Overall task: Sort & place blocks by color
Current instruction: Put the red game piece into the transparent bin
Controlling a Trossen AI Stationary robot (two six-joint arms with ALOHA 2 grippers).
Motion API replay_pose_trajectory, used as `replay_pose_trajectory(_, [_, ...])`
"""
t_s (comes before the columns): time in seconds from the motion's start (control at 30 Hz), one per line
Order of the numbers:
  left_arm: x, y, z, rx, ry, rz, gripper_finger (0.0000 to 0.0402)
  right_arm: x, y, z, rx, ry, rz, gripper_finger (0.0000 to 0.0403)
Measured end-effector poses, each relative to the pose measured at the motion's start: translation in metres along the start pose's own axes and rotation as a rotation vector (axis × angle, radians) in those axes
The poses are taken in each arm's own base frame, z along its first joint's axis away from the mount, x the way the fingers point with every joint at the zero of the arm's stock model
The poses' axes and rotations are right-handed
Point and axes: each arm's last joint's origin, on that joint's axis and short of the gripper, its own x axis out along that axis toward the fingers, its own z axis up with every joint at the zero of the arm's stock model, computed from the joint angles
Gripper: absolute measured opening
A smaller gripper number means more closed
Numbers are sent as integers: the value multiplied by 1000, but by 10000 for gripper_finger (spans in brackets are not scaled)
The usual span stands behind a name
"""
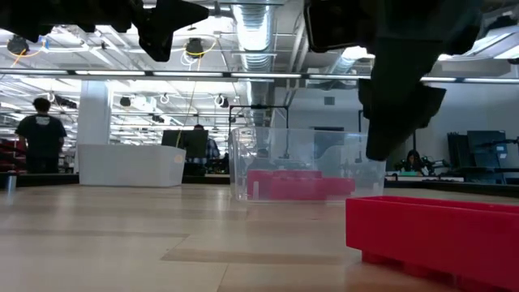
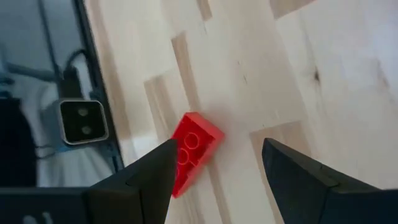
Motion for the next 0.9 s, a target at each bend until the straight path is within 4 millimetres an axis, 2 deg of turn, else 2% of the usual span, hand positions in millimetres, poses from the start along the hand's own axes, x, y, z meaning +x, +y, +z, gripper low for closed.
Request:
replay_pose_trajectory(0.27, [1,3,0,-4,6,12,233,8,32,12,-95,107,-192,255])
replay_pose_trajectory(0.43, [1,3,-2,-41,26,17,233,21,42,17,-90,121,-263,255])
replay_pose_trajectory(0.63, [0,1,-1,-83,13,8,233,43,52,8,-34,140,-274,255])
replay_pose_trajectory(0.9, [-1,-4,-2,-119,18,-1,233,49,57,-1,72,130,-293,255])
